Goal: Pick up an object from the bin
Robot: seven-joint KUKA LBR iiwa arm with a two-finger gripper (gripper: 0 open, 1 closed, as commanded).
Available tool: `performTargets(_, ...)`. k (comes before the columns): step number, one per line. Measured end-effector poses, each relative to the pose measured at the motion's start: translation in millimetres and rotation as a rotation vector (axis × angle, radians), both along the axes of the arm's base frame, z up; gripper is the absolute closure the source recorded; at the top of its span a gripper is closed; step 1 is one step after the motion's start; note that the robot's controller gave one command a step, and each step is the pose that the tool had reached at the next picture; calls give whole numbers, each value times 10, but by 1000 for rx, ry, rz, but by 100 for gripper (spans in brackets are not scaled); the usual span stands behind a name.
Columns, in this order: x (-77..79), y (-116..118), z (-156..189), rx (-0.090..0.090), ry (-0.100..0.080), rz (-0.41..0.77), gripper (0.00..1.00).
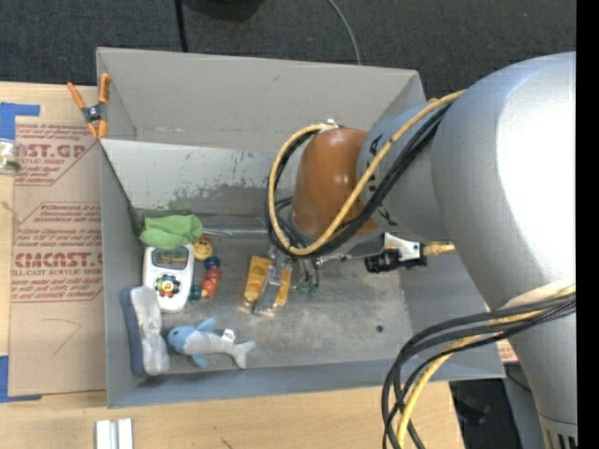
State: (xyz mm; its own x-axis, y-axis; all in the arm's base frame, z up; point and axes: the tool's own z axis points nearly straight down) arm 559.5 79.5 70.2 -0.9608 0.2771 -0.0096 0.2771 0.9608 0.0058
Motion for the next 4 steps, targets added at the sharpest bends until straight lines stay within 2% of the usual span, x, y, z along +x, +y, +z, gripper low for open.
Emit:
performTargets(1,0,0,0,0,0,0,100)
performTargets(2,23,5,1060,0,-2,33,100)
performTargets(3,23,5,1060,0,-2,33,100)
performTargets(4,-92,-39,2475,1,-6,8,100)
